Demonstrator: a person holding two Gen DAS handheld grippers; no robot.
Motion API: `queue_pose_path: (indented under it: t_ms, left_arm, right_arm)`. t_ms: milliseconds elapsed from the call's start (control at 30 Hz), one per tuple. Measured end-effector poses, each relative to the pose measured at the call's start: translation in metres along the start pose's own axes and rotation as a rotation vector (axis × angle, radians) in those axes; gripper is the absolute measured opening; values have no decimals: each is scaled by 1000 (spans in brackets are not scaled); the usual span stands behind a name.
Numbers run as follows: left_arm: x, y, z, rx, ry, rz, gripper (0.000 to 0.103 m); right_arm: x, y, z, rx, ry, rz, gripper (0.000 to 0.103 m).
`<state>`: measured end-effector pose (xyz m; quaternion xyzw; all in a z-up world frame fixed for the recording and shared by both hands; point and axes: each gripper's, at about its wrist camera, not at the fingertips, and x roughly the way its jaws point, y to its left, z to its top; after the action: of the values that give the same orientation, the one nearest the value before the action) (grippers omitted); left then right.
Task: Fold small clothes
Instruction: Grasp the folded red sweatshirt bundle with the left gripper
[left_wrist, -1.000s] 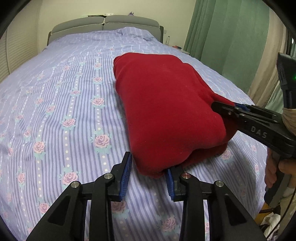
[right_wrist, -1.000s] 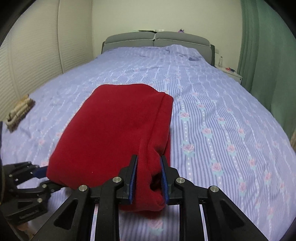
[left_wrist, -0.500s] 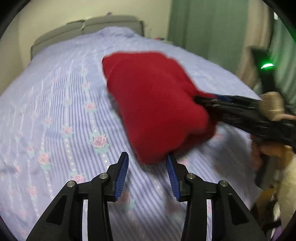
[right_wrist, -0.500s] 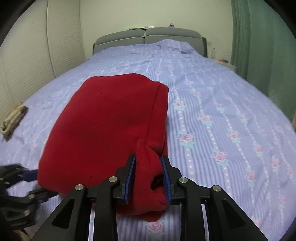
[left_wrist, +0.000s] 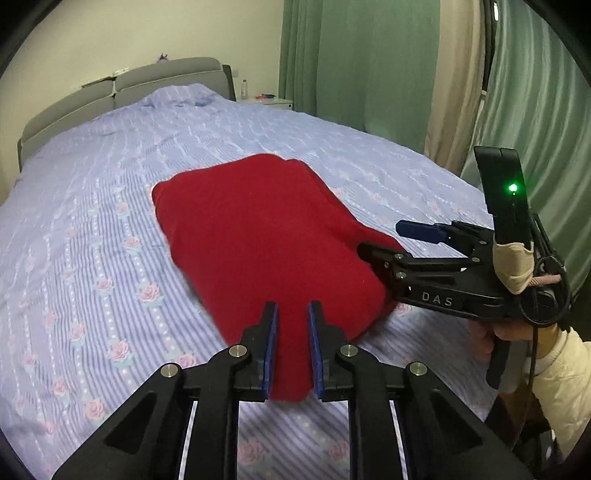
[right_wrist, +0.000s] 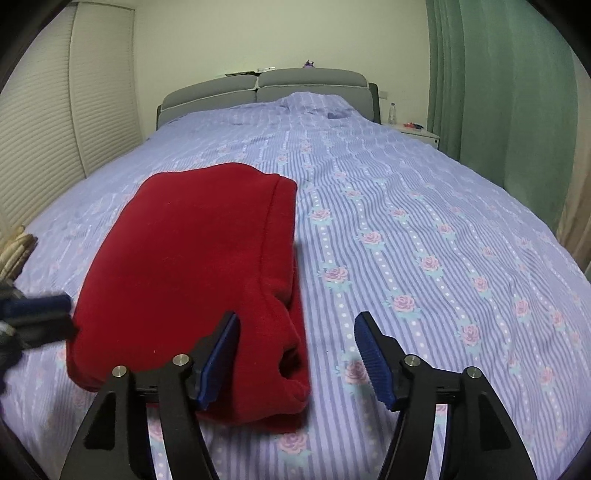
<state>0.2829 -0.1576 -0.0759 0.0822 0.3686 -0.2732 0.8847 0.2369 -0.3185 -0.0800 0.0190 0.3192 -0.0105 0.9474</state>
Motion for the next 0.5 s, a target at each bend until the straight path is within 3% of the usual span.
queue_pose_path:
  t_ms: [100, 300, 367, 433, 500]
  left_arm:
    - [5, 3, -1, -14, 32, -26, 18]
    - [22, -1, -8, 32, 59, 0, 18]
    - [25, 1, -6, 0, 63, -17, 17]
    - [27, 1, -6, -5, 63, -19, 18]
    - [27, -2, -7, 6, 58, -11, 18]
  right_arm:
    - [1, -1, 0, 5, 5, -5, 65]
    - [-7, -2, -3, 83, 7, -18, 71]
    - [-17, -4, -8, 153, -15, -26, 73]
    - [-31, -11, -20, 274, -53, 0, 86]
    - [-39, -17, -33, 389, -70, 37, 90]
